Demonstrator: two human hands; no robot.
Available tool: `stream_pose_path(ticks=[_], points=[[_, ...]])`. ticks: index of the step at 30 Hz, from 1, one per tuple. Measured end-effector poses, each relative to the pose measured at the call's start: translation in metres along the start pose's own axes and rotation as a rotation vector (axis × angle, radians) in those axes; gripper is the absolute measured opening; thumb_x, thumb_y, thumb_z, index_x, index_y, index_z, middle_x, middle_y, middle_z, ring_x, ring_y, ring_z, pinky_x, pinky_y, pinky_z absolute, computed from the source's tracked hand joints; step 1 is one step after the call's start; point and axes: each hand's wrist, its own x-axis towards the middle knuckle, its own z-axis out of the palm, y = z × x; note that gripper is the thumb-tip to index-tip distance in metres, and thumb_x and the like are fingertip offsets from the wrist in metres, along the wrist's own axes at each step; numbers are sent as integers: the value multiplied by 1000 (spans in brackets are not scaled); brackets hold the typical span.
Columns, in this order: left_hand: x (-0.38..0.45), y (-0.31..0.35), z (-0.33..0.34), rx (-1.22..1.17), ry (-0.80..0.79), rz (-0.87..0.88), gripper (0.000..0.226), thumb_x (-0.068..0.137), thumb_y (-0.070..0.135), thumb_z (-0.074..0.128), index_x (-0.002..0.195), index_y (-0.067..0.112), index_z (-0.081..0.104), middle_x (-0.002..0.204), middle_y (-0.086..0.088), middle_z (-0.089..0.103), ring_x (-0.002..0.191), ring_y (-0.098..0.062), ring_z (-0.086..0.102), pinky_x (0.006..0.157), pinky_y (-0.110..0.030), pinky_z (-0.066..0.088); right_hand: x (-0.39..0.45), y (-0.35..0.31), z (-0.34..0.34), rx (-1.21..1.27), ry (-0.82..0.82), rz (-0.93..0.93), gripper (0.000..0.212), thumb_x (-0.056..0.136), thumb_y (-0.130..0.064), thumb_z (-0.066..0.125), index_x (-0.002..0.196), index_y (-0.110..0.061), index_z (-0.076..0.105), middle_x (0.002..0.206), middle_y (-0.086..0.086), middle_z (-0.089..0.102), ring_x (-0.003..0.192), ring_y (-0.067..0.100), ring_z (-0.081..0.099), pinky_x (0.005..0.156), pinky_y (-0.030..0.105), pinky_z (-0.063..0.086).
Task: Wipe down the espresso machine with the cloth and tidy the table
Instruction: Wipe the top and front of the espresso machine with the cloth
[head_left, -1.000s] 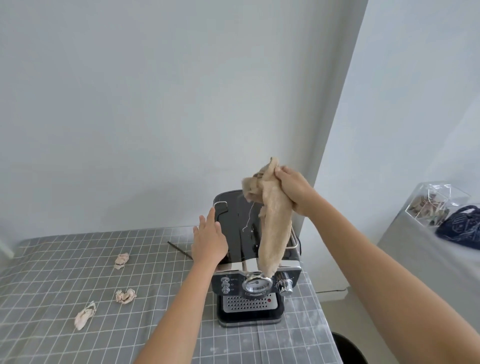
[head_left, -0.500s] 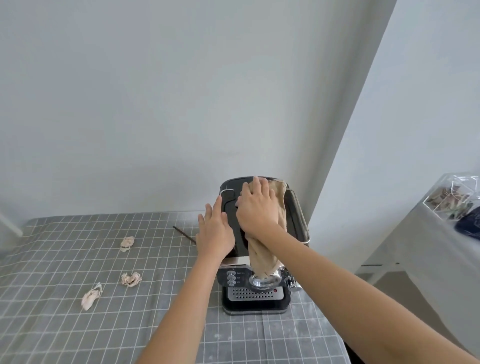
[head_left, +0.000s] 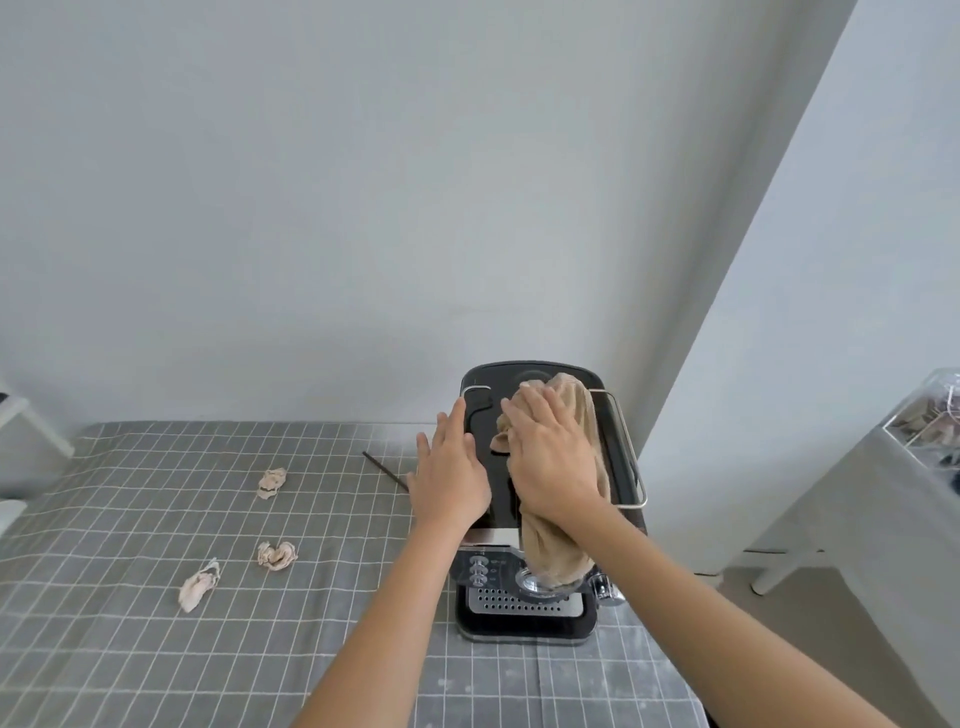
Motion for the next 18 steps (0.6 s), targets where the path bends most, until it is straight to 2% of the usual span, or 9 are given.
stream_pose_path(ticks=[3, 5, 6, 8, 10, 12, 13, 15, 18], points=[[2, -3, 3, 0, -28, 0, 51, 103, 26, 21, 148, 43, 5, 127, -4, 62, 148, -36, 14, 106, -60, 33, 31, 8, -1, 42, -35, 81, 48, 100, -23, 33, 147, -18, 39, 161, 5, 22, 149, 29, 15, 122, 43, 15], [2, -3, 3, 8, -16, 14, 51, 102, 27, 21, 147, 45, 4, 111, -11, 67, 138, -41, 35, 99, -58, 41, 59, 13, -3, 61, -49, 201, 47, 99, -23, 32, 145, -14, 41, 158, 11, 26, 146, 32, 21, 120, 44, 18], [1, -2, 2, 17, 0, 29, 51, 102, 27, 21, 146, 45, 4, 104, -13, 67, 125, -41, 48, 91, -57, 47, 72, 12, -3, 53, -62, 215, 45, 98, -22, 33, 140, -12, 46, 155, 13, 31, 144, 33, 25, 119, 43, 20], [1, -1, 0, 41, 22, 55, 51, 102, 28, 23, 147, 44, 3, 91, -12, 66, 100, -38, 60, 77, -54, 53, 89, 6, -5, 22, -117, 122, 40, 95, -20, 36, 128, -13, 58, 146, 11, 46, 137, 31, 37, 115, 40, 27], [-1, -1, -1, 49, 31, 78, 52, 102, 27, 24, 148, 41, 5, 88, -9, 63, 99, -39, 60, 74, -53, 53, 96, 4, -9, -4, -199, -41, 40, 95, -19, 35, 123, -20, 64, 138, 1, 56, 133, 23, 45, 109, 36, 32], [-4, 0, -1, 29, 42, 106, 50, 103, 26, 24, 150, 37, 11, 101, -5, 62, 113, -40, 55, 82, -54, 52, 99, 11, -15, 29, -260, -125, 41, 96, -21, 35, 125, -28, 63, 140, -7, 56, 133, 17, 47, 108, 38, 36], [-6, 0, -1, -8, 60, 132, 48, 103, 25, 25, 150, 32, 17, 120, -4, 60, 125, -39, 49, 94, -52, 48, 98, 16, -16, 65, -249, -127, 41, 96, -21, 36, 124, -29, 64, 138, -9, 58, 132, 17, 48, 108, 39, 38], [-17, -1, 0, -79, 132, 232, 46, 103, 16, 29, 148, 20, 34, 151, 2, 41, 145, -25, 30, 116, -32, 30, 95, 24, -10, 110, -145, -40, 40, 97, -20, 36, 124, -24, 65, 134, -5, 61, 129, 22, 51, 107, 38, 38], [-35, -3, 2, -129, 206, 374, 45, 99, 5, 33, 143, 10, 43, 154, 2, 35, 143, -6, 27, 113, -8, 17, 75, 20, -3, 54, 12, 94, 39, 98, -18, 34, 127, -13, 60, 137, 7, 54, 131, 33, 44, 112, 40, 25]])
